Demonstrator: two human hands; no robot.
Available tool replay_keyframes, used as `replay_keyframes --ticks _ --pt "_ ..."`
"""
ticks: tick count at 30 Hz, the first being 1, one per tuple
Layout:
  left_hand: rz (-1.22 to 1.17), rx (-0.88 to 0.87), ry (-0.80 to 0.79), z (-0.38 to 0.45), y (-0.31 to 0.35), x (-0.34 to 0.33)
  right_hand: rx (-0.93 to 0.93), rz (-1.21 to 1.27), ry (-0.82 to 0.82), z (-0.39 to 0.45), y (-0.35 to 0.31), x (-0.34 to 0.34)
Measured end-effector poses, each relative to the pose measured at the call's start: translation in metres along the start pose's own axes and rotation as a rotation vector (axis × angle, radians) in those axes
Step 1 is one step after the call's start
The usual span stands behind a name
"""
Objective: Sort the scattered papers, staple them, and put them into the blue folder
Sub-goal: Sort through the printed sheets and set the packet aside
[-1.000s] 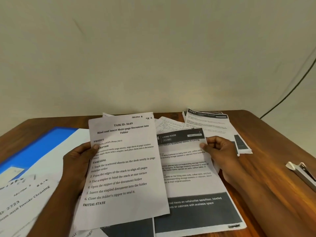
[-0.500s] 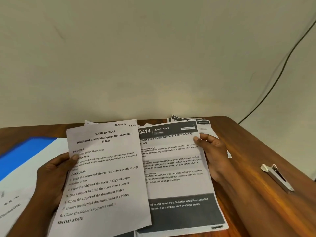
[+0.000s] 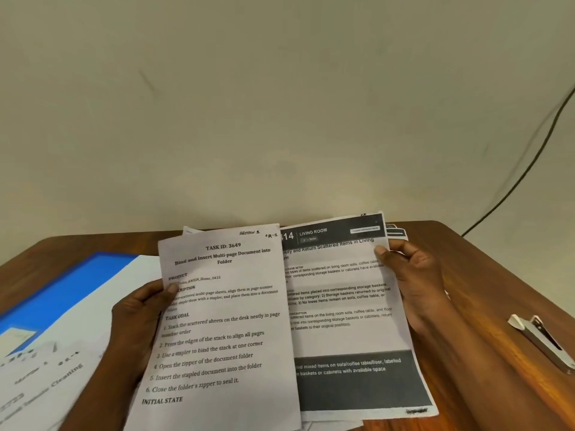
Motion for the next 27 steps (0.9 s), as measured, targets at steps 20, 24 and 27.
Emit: replay_keyframes --ticks 20,24,27 --pt "0.001 -0.069 -0.097 -0.018 -0.005 -0.041 0.251 -0.206 -0.003 -0.015 0.013 -0.065" --pt "-0.008 -0.064 -0.102 -0.02 -0.008 -0.045 0.336 -0.271 0.025 -0.023 0.018 -0.075" --pt "-0.018 -0.057 -0.108 -0.022 -0.01 -0.046 0.33 -0.262 0.049 -0.024 0.017 -0.076"
Point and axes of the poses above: each hand's wrist, its own z-axis towards the middle knuckle, its own x-axis out of the back of the hand, y = z × x, the point moved 2 cm from there along z, towards the middle knuckle
